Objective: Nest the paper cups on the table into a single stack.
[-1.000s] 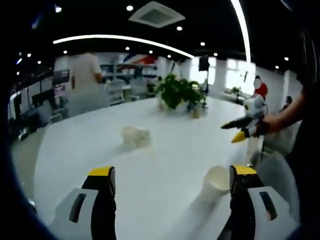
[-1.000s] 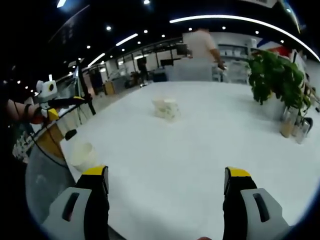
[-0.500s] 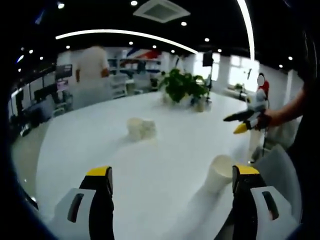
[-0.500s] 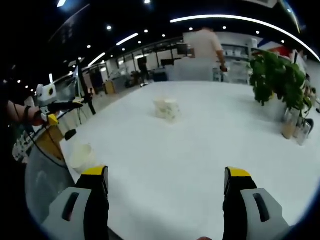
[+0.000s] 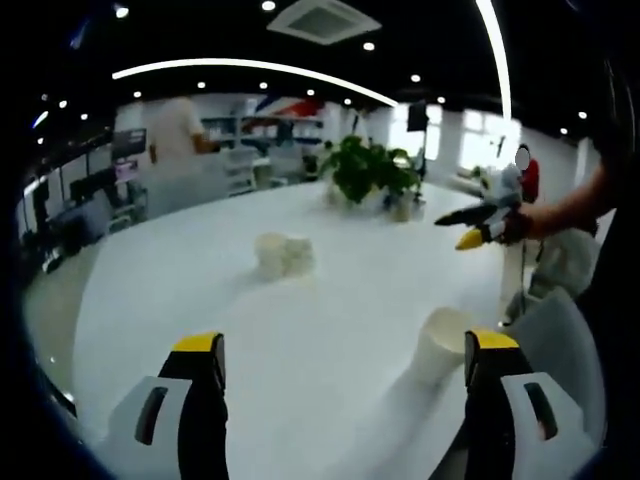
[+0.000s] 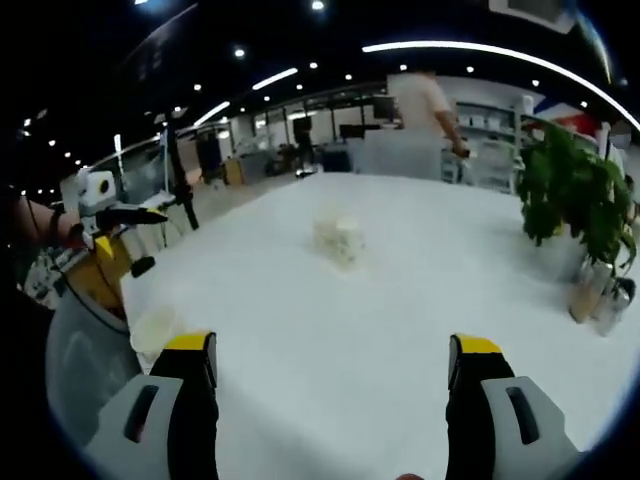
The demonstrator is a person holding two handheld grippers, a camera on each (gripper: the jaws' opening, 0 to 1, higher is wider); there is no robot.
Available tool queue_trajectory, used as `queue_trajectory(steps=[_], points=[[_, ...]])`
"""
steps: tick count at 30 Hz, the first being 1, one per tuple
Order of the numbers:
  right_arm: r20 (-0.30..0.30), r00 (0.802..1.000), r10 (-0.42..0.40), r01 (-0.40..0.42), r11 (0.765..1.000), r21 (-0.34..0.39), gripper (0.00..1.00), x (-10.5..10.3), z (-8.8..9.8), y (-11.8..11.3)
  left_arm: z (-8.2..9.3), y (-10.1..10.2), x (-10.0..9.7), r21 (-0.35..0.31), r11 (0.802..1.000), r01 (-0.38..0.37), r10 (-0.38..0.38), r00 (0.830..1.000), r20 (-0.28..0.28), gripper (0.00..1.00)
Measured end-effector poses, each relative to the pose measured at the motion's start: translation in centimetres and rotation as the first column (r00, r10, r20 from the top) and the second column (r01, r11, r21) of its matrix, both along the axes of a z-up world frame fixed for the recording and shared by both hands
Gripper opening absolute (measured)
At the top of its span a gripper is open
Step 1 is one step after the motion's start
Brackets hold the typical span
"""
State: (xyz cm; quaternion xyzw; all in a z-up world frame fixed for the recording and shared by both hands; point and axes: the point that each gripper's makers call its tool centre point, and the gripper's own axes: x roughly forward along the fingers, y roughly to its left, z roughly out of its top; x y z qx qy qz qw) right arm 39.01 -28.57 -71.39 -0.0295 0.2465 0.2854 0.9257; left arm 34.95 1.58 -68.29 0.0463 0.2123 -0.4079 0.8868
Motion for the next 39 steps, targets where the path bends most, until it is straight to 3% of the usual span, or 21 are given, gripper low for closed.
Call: queue_trajectory(steps=[16,28,39], points=[[0.112,0.981,0.16,-0.154,0.986,-0.066,0.95,7.3,4.4,2.9,-0.2,-0.9,0.2,0.003,1.0,-0.002,0.002,1.0,0.009,1.0],[0.133,0.967,0.218,-0.21,0.975,-0.072,0.95,10.9,4.6,5.5,-1.0,-0.9,-0.1,0.002,0.999,-0.033,0.033,0.999,-0.001,1.0],[0.135,0.933,0.334,-0.318,0.94,-0.122,0.91,15.8,3.9,10.2,-1.0,-0.8,0.6,-0.006,0.999,-0.052,0.052,0.999,0.004,0.99]])
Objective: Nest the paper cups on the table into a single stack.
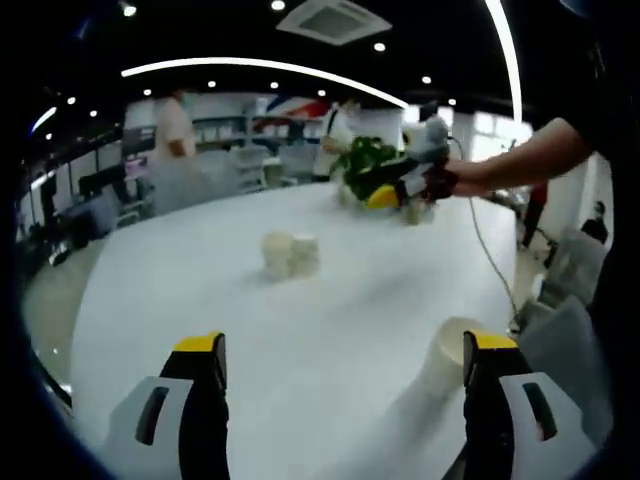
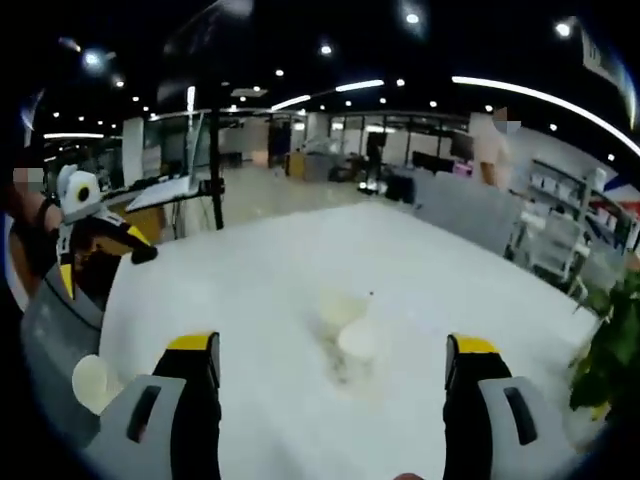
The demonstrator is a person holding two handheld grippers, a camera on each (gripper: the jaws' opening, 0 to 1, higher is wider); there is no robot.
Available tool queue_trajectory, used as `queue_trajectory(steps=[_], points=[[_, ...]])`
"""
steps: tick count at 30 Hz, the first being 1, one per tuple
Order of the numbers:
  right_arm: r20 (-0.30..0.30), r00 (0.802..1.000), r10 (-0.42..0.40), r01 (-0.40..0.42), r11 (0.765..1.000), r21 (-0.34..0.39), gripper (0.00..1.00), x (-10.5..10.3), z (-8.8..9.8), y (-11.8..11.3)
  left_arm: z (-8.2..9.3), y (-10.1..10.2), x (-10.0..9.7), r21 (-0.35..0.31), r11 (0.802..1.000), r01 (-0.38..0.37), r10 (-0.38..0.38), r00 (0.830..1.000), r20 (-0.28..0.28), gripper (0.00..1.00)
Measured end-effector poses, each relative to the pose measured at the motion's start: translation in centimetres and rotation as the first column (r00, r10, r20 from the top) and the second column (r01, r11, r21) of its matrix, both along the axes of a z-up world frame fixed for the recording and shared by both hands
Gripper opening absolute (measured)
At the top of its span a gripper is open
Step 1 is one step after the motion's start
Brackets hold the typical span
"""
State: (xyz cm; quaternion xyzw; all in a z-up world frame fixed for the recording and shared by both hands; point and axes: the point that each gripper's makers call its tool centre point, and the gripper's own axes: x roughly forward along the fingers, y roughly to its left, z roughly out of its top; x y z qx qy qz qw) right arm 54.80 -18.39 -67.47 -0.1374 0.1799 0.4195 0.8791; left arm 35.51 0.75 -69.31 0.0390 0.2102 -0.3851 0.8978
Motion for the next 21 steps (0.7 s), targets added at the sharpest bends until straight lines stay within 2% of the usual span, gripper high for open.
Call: queue_trajectory(steps=[5,10,21], points=[[0.0,1.0,0.021,-0.021,1.0,-0.002,0.9,2.4,-0.4,1.3,0.2,0.0,0.5,-0.01,1.0,-0.013,0.013,1.0,0.004,0.99],[-0.002,0.999,0.033,-0.033,0.999,0.006,0.88,3.7,-1.3,2.7,-0.1,-0.2,0.6,-0.012,1.0,-0.027,0.027,1.0,-0.003,0.98],[-0.063,0.997,0.047,-0.048,0.999,-0.013,0.8,4.5,-5.9,4.8,-1.3,-1.1,-0.2,-0.015,1.0,-0.024,0.024,1.0,-0.02,0.98]])
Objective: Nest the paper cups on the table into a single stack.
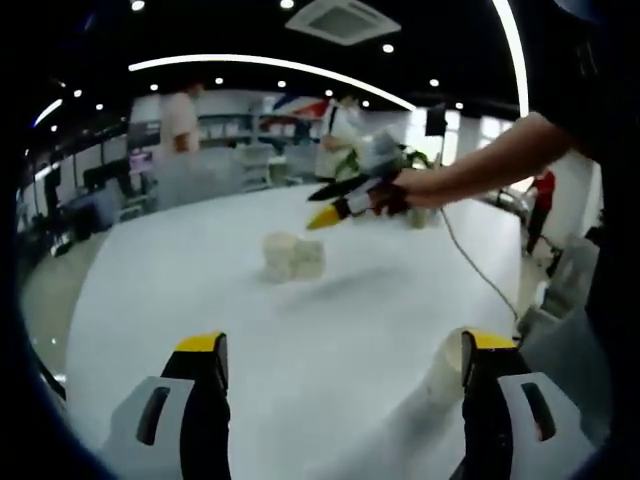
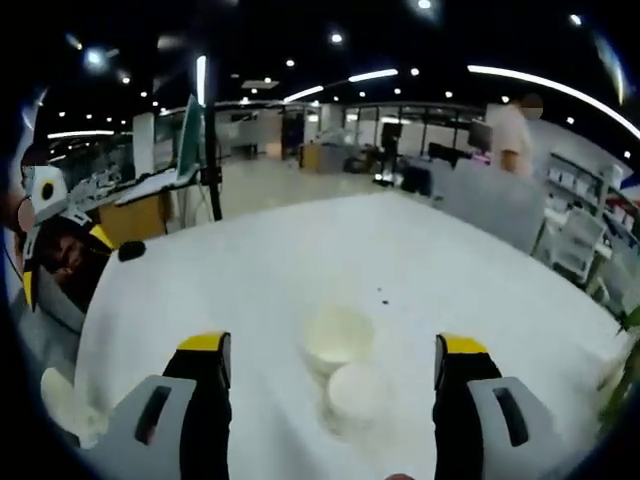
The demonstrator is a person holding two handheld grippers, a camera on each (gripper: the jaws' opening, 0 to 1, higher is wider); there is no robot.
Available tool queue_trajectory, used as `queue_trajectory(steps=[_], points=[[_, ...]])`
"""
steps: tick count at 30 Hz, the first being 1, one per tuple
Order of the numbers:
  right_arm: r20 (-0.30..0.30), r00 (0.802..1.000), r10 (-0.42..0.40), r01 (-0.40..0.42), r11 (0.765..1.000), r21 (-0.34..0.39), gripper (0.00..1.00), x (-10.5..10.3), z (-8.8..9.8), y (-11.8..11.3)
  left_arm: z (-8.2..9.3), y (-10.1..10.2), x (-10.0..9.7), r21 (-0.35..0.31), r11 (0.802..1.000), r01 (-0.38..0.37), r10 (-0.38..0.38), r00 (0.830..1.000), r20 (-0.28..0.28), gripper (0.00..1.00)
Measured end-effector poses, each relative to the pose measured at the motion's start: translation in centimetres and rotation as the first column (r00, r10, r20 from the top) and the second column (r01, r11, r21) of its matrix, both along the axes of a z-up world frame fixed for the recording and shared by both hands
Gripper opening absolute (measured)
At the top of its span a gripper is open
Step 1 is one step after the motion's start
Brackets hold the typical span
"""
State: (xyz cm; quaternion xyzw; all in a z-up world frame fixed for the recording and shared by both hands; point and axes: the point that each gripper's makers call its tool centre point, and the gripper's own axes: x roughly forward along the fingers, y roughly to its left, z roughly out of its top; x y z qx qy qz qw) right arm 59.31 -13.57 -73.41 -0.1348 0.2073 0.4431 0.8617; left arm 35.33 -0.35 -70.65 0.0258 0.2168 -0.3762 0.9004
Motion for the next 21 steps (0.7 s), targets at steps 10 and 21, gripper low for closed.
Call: queue_trajectory(steps=[10,21], points=[[-0.009,1.0,0.02,-0.02,1.0,-0.022,0.71,1.6,-2.2,1.5,-0.1,0.8,-0.1,0.0,1.0,-0.021,0.021,1.0,0.005,0.98],[-0.048,0.998,0.029,-0.031,0.998,-0.048,0.65,1.9,-3.3,2.3,-0.6,1.2,0.1,-0.002,0.999,-0.054,0.054,0.998,-0.011,0.99]])
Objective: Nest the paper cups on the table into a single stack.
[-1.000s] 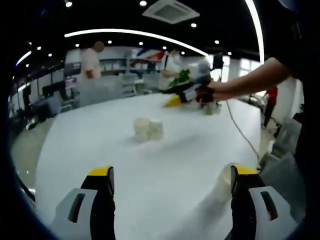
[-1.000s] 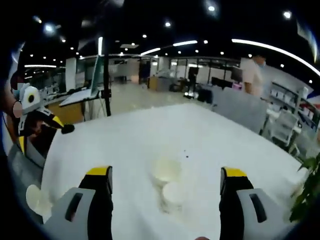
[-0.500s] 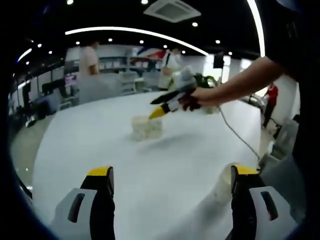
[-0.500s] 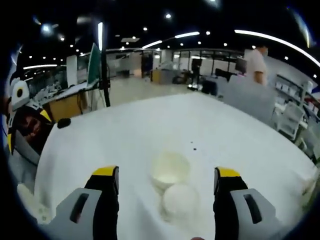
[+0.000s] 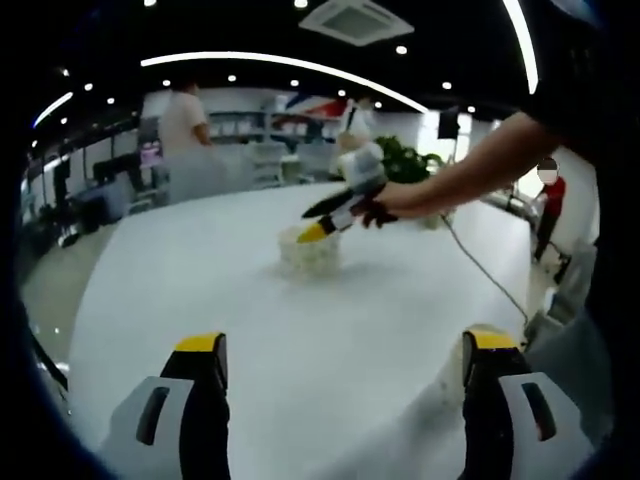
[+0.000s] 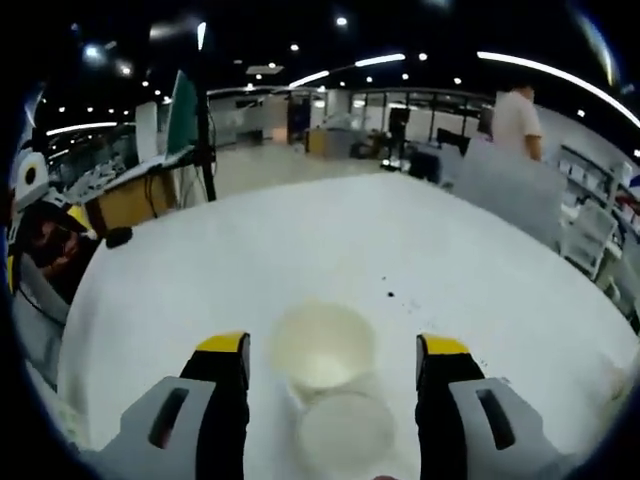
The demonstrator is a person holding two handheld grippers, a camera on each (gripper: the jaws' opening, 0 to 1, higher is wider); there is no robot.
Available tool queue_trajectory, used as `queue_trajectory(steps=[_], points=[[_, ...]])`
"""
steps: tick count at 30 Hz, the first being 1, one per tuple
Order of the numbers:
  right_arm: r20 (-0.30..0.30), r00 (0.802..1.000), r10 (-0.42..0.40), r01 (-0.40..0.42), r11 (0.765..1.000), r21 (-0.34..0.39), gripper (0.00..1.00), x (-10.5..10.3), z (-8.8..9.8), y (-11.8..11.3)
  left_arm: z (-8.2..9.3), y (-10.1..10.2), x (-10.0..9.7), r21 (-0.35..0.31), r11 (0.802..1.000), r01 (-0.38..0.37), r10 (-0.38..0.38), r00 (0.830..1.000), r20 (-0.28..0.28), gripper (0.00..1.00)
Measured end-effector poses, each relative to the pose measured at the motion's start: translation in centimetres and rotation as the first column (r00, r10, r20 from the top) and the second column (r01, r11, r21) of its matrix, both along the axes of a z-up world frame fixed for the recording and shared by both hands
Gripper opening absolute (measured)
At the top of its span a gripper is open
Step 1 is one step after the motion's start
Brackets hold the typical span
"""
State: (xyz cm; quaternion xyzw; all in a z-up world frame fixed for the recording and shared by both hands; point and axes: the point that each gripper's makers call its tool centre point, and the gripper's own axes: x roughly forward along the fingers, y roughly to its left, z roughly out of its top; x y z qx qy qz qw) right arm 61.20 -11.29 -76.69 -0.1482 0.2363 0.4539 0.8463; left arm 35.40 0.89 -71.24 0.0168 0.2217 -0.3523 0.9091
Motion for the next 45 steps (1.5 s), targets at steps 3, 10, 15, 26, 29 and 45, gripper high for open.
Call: queue_trajectory(steps=[3,10,15,26,29,45], points=[[-0.003,1.0,0.021,-0.021,1.0,-0.02,0.64,-0.4,-0.4,0.3,-0.3,-0.2,-0.3,-0.002,1.0,0.002,-0.002,1.0,-0.005,0.98],[-0.012,0.998,0.055,-0.056,0.995,-0.077,0.59,-0.9,-1.5,0.9,-0.8,-0.2,-0.6,-0.01,1.0,-0.005,0.005,1.0,-0.017,0.98],[-0.02,0.998,0.056,-0.057,0.994,-0.088,0.55,-0.7,-1.9,0.9,-1.0,-0.1,-0.6,-0.014,1.0,-0.007,0.006,1.0,-0.025,0.98],[-0.016,0.998,0.064,-0.066,0.991,-0.116,0.49,0.1,-2.3,0.9,-1.2,0.3,-0.7,-0.011,1.0,-0.018,0.018,0.999,-0.031,0.97],[-0.017,0.998,0.067,-0.069,0.991,-0.115,0.48,0.2,-2.2,0.9,-1.2,0.3,-0.7,-0.013,1.0,-0.022,0.021,0.999,-0.032,0.97],[0.001,0.998,0.07,-0.069,0.994,-0.089,0.46,0.9,-0.1,0.9,-1.1,0.3,0.0,-0.006,1.0,-0.013,0.013,0.999,-0.042,0.96]])
